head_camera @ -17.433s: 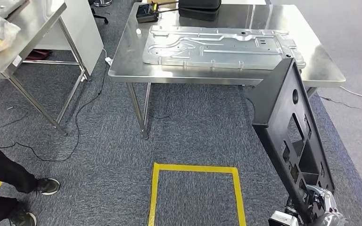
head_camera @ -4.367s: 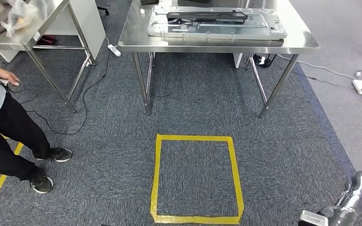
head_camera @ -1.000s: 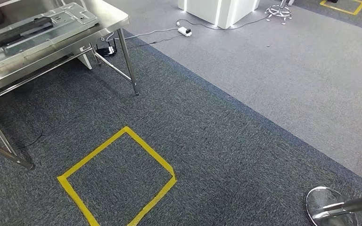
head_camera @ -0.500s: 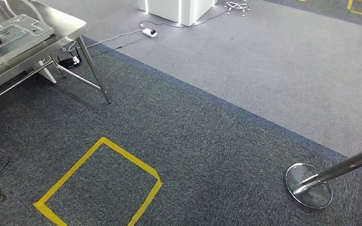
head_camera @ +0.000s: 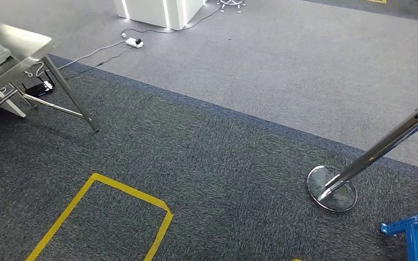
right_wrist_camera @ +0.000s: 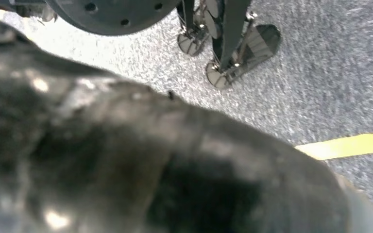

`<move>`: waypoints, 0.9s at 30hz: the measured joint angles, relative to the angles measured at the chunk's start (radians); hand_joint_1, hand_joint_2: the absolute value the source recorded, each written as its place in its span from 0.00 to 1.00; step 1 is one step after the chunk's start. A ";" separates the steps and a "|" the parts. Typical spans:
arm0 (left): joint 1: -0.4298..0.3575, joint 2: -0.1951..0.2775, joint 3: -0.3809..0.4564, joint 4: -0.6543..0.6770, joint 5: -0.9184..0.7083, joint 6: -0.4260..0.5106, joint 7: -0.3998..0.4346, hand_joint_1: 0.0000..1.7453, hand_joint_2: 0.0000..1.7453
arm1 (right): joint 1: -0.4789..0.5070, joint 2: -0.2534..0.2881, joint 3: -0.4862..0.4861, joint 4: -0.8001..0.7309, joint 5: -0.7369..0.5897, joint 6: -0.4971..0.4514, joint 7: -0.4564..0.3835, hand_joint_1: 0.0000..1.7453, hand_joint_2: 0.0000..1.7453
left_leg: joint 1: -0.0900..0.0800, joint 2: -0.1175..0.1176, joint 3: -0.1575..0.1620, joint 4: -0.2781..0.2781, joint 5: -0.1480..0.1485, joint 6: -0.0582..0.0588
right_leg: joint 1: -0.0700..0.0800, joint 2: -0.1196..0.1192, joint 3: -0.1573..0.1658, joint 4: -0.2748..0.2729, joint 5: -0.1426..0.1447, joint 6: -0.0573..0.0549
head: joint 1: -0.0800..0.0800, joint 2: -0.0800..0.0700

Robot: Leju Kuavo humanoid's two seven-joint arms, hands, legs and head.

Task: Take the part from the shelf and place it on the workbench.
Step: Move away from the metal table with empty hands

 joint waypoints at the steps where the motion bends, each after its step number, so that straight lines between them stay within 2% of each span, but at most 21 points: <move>1: -0.002 0.000 0.000 0.000 0.001 -0.001 0.000 0.00 0.00 | 0.001 -0.001 0.001 0.000 0.002 0.002 0.001 0.00 0.00 | 0.002 0.000 0.003 0.003 -0.004 -0.005 | -0.001 0.010 0.001 -0.003 0.002 -0.006 | 0.000 0.000; 3: -0.003 0.000 0.001 0.000 0.002 -0.003 0.000 0.00 0.00 | 0.000 -0.001 0.003 0.000 0.004 0.004 0.004 0.00 0.00 | 0.008 -0.037 -0.011 0.047 -0.039 -0.015 | -0.006 0.031 0.005 -0.010 0.010 -0.020 | 0.000 0.000; 5: 0.000 0.000 0.003 0.000 0.003 -0.003 0.000 0.00 0.00 | -0.002 -0.002 0.006 0.001 0.004 0.004 0.006 0.00 0.00 | 0.011 -0.091 -0.067 0.170 -0.108 -0.020 | -0.006 0.052 0.004 -0.012 0.014 -0.028 | 0.000 0.000; 6: 0.001 0.000 0.005 0.000 0.003 -0.003 0.000 0.00 0.00 | -0.002 -0.002 0.007 0.002 0.005 0.005 0.008 0.00 0.00 | 0.011 -0.102 -0.101 0.238 -0.134 -0.021 | -0.005 0.064 0.002 -0.012 0.015 -0.030 | 0.000 0.000; 7: 0.002 0.000 0.006 0.000 0.003 -0.004 0.000 0.00 0.00 | -0.002 -0.002 0.008 0.002 0.005 0.005 0.008 0.00 0.00 | 0.011 -0.106 -0.125 0.284 -0.144 -0.021 | -0.004 0.078 0.002 -0.012 0.015 -0.030 | 0.000 0.000; 8: 0.003 0.000 0.007 0.000 0.003 -0.004 0.000 0.00 0.00 | -0.001 -0.002 0.008 0.002 0.006 0.006 0.009 0.00 0.00 | 0.011 -0.108 -0.135 0.296 -0.132 -0.021 | -0.003 0.092 0.003 -0.011 0.015 -0.030 | 0.000 0.000; 9: 0.004 0.000 0.008 0.000 0.004 -0.005 0.000 0.00 0.00 | 0.000 -0.002 0.009 0.003 0.006 0.007 0.010 0.00 0.00 | 0.011 -0.110 -0.125 0.266 -0.101 -0.019 | -0.003 0.106 0.004 -0.010 0.015 -0.030 | 0.000 0.000; 10: 0.004 0.000 0.008 0.000 0.004 -0.006 0.000 0.00 0.00 | 0.000 -0.002 0.009 0.003 0.006 0.008 0.010 0.00 0.00 | 0.011 -0.119 -0.102 0.204 -0.058 -0.016 | -0.003 0.120 0.005 -0.008 0.014 -0.029 | 0.000 0.000; 12: 0.005 0.001 0.009 0.000 0.004 -0.007 0.000 0.00 0.00 | -0.002 -0.001 0.011 0.004 0.008 0.011 0.010 0.00 0.00 | 0.012 -0.164 -0.054 0.073 0.007 -0.009 | -0.003 0.146 0.002 -0.001 0.012 -0.023 | 0.000 0.000; 13: 0.006 0.001 0.009 0.000 0.004 -0.007 0.000 0.00 0.00 | -0.003 -0.001 0.012 0.004 0.010 0.014 0.010 0.00 0.00 | 0.012 -0.181 -0.042 0.036 0.021 -0.005 | -0.004 0.157 -0.002 0.002 0.012 -0.018 | 0.000 0.000; 14: 0.005 0.002 0.010 0.000 0.004 -0.008 -0.001 0.00 0.00 | -0.003 -0.001 0.013 0.005 0.012 0.018 0.010 0.00 0.00 | 0.010 -0.190 -0.038 0.022 0.021 -0.002 | -0.005 0.166 -0.007 0.004 0.013 -0.011 | 0.000 0.000; 16: 0.001 0.003 0.010 0.000 0.004 -0.008 -0.002 0.00 0.00 | 0.000 -0.001 0.015 0.006 0.016 0.023 0.010 0.00 0.00 | 0.010 -0.171 -0.035 0.015 0.026 0.007 | -0.008 0.178 -0.013 0.004 0.016 0.002 | 0.000 0.000; 17: 0.000 0.003 0.010 0.000 0.004 -0.008 -0.002 0.00 0.00 | 0.001 -0.001 0.015 0.007 0.017 0.023 0.011 0.00 0.00 | 0.012 -0.159 -0.031 0.009 0.030 0.014 | -0.007 0.163 -0.017 0.010 0.011 0.006 | 0.000 0.000; 18: 0.000 0.004 0.010 0.000 0.004 -0.008 -0.002 0.00 0.00 | 0.002 -0.001 0.015 0.008 0.019 0.023 0.011 0.00 0.00 | 0.013 -0.146 -0.028 0.002 0.035 0.021 | -0.006 0.139 -0.028 0.032 -0.005 0.010 | 0.001 0.000; 20: 0.002 0.004 0.010 0.000 0.004 -0.009 -0.003 0.00 0.00 | -0.001 -0.001 0.016 0.008 0.021 0.023 0.012 0.00 0.00 | 0.012 -0.119 -0.027 -0.005 0.039 0.030 | -0.005 0.082 -0.075 0.132 -0.064 0.016 | 0.001 0.000; 21: 0.004 0.004 0.010 0.000 0.004 -0.010 -0.003 0.00 0.00 | -0.002 -0.001 0.017 0.009 0.021 0.023 0.012 0.00 0.00 | 0.011 -0.104 -0.028 -0.005 0.038 0.032 | -0.007 0.069 -0.107 0.196 -0.094 0.020 | 0.001 0.000; 22: 0.004 0.004 0.010 0.000 0.004 -0.010 -0.003 0.00 0.00 | -0.002 -0.001 0.017 0.009 0.022 0.023 0.013 0.00 0.00 | 0.010 -0.089 -0.029 -0.004 0.037 0.032 | -0.009 0.064 -0.131 0.246 -0.111 0.023 | 0.001 0.000; 23: 0.005 0.004 0.010 0.000 0.004 -0.010 -0.003 0.00 0.00 | -0.001 -0.001 0.017 0.010 0.023 0.024 0.014 0.00 0.00 | 0.009 -0.075 -0.030 -0.004 0.036 0.031 | -0.011 0.061 -0.139 0.265 -0.110 0.026 | 0.001 0.000; 25: 0.003 0.004 0.010 0.000 0.004 -0.010 -0.004 0.00 0.00 | 0.000 -0.001 0.017 0.011 0.024 0.024 0.014 0.00 0.00 | 0.009 -0.055 -0.030 -0.004 0.034 0.029 | -0.015 0.055 -0.120 0.236 -0.080 0.029 | 0.001 0.000; 27: 0.003 0.004 0.010 0.000 0.004 -0.010 -0.004 0.00 0.00 | 0.001 -0.001 0.017 0.012 0.024 0.025 0.014 0.00 0.00 | 0.009 -0.049 -0.029 -0.003 0.033 0.028 | -0.016 0.052 -0.103 0.206 -0.062 0.030 | 0.001 0.000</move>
